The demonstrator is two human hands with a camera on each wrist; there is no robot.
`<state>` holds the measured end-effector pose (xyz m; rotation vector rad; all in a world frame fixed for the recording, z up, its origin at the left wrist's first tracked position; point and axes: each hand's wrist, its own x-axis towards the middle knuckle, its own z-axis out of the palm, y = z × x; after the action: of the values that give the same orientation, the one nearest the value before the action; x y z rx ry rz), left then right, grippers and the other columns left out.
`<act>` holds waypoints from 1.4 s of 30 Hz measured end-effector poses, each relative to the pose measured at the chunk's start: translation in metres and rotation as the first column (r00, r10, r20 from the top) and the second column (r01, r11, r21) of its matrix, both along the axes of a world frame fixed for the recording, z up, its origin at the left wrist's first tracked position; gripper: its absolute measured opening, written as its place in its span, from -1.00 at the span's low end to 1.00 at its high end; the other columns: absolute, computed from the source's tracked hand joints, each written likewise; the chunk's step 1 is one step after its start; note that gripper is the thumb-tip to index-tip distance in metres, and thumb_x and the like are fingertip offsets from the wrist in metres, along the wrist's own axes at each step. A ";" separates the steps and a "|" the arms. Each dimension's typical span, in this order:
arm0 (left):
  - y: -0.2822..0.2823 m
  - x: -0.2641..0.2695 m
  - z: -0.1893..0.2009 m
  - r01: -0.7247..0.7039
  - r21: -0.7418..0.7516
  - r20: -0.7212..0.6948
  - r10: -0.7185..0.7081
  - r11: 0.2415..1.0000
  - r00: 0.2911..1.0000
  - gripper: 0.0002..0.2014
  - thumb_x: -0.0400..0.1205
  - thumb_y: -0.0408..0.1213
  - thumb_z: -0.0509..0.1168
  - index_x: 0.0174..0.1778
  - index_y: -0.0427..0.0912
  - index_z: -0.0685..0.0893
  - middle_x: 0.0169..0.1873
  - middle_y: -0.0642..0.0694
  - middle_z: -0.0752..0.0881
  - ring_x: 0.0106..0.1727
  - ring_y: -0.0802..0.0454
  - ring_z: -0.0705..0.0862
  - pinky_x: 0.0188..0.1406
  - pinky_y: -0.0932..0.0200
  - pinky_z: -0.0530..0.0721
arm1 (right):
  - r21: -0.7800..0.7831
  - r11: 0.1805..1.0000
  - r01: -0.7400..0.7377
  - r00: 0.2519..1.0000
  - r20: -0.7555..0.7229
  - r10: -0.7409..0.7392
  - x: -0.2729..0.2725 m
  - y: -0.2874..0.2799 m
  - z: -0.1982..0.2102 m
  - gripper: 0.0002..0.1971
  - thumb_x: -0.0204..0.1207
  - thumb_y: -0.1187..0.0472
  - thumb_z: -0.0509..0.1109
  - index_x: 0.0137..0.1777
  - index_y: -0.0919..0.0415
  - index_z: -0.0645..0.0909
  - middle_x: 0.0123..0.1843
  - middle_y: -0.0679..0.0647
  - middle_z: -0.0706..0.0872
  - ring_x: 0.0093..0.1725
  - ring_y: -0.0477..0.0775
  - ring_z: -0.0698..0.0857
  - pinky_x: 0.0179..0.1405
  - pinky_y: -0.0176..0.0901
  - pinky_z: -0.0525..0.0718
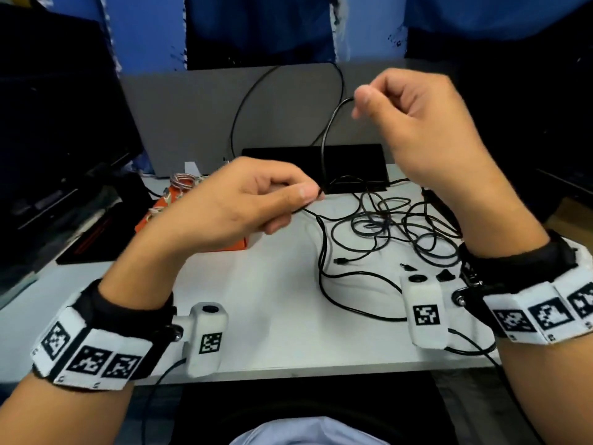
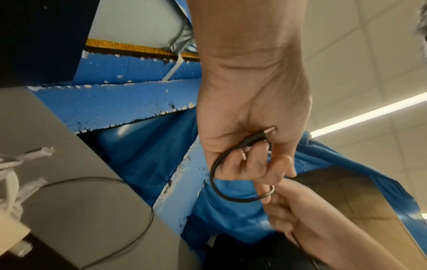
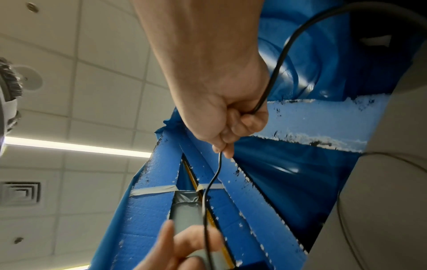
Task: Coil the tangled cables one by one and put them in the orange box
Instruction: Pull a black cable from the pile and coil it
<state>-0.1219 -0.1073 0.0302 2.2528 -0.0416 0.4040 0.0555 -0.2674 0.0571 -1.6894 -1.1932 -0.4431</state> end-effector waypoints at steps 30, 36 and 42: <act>0.008 -0.001 0.009 -0.196 0.020 0.142 0.192 0.980 0.971 -0.77 0.74 -0.21 0.36 -0.05 -0.28 0.86 -0.27 -0.01 0.86 -0.20 0.25 0.73 -0.11 0.43 0.62 | -0.281 0.940 -0.193 0.980 -0.003 0.200 -0.025 0.008 -0.012 -0.64 0.78 -0.05 0.28 0.50 -0.03 0.63 0.25 -0.18 0.78 0.28 -0.21 0.73 0.42 -0.07 0.64; 0.007 -0.007 0.013 -0.011 -0.186 0.193 0.048 0.982 0.980 -0.78 0.76 -0.22 0.25 0.02 -0.21 0.78 -0.31 -0.13 0.81 -0.05 -0.17 0.76 0.15 0.00 0.70 | -0.268 0.866 -0.423 0.906 -0.103 0.411 -0.033 0.010 -0.013 -0.78 0.84 0.16 0.23 0.14 0.19 0.71 -0.43 -0.08 0.57 -0.45 0.07 0.62 -0.29 0.08 0.69; -0.001 -0.006 0.010 0.115 -0.385 0.129 -0.070 0.916 0.989 -0.66 0.82 -0.19 0.06 0.11 -0.22 0.74 -0.41 -0.10 0.77 -0.30 -0.01 0.74 -0.13 0.18 0.71 | -0.242 0.912 -0.332 0.942 -0.030 0.335 -0.031 0.012 -0.014 -0.79 0.83 0.13 0.27 0.18 0.04 0.76 -0.20 -0.26 0.76 -0.21 -0.21 0.68 -0.14 -0.18 0.65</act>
<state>-0.1282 -0.1086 0.0400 1.8234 -0.1157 0.4455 0.0248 -0.2552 0.0434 -1.6412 -1.5630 -0.0965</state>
